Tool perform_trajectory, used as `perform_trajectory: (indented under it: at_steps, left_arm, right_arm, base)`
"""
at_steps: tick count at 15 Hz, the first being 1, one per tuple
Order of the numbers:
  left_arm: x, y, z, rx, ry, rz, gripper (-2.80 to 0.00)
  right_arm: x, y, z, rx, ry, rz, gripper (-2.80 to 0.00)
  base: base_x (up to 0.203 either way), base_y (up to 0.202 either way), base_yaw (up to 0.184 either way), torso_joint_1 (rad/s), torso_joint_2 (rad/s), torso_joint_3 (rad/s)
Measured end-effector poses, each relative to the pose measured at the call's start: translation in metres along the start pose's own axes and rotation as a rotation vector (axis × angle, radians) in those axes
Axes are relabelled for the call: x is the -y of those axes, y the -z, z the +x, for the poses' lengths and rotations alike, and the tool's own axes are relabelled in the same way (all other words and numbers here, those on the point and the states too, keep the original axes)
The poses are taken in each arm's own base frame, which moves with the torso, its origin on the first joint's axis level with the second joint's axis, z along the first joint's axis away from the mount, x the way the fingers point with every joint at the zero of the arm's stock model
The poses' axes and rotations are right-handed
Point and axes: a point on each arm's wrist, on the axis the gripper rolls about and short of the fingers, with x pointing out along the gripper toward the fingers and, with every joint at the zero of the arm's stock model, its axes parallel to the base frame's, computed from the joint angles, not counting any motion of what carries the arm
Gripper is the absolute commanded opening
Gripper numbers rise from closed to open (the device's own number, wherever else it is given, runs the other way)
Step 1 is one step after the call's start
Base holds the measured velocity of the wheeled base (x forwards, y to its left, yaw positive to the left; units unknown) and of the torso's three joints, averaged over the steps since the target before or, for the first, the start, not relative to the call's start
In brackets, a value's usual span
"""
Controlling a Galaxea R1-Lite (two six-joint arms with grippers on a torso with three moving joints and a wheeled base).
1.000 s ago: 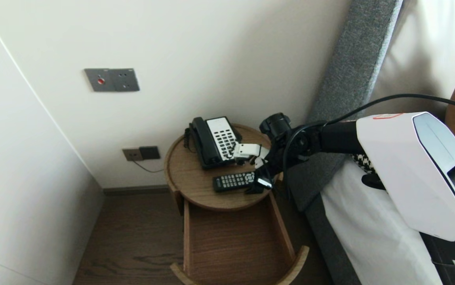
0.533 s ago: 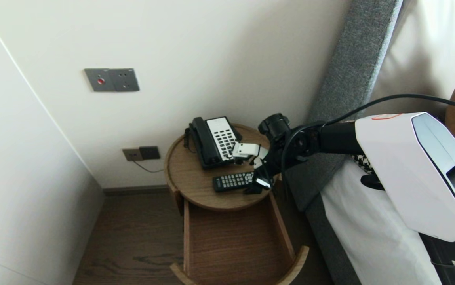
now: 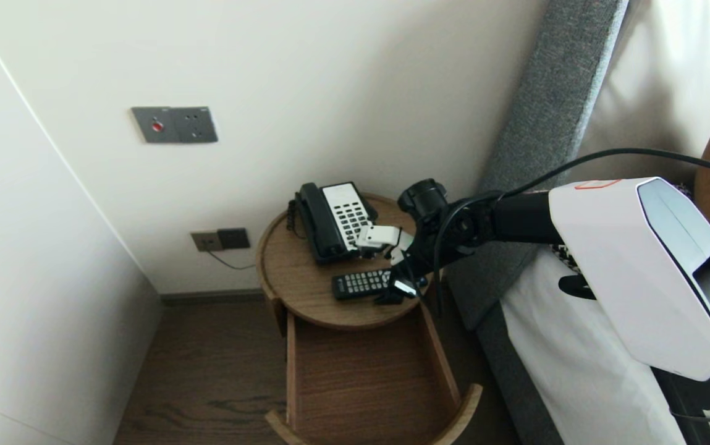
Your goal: Put the remote controls on the table in the drawer one by one
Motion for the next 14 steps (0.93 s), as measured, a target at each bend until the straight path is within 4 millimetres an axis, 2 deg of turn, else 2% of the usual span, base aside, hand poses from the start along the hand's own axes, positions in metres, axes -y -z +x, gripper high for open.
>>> perform_trajectory:
  at_steps: [1,2,14]
  left_arm:
    - [0.0000,0.0000,0.0000,0.000,0.000,0.000,-2.80]
    - [0.0000,0.0000,0.0000,0.000,0.000,0.000,-2.80]
    - [0.0000,0.0001,0.0000,0.000,0.000,0.000,-2.80]
  right_arm:
    - [-0.0003,-0.0001,0.0001,-0.002,0.000,0.000,0.00]
    - [-0.0003,-0.0001,0.0001,-0.002,0.000,0.000,-2.80]
    - [-0.0005,-0.0012,-0.0038,-0.006,-0.001,0.011,-2.80]
  base:
    - [0.000,0.000,0.000,0.000,0.00,0.000]
    - [0.000,0.000,0.000,0.000,0.00,0.000]
    - [0.000,0.000,0.000,0.000,0.00,0.000]
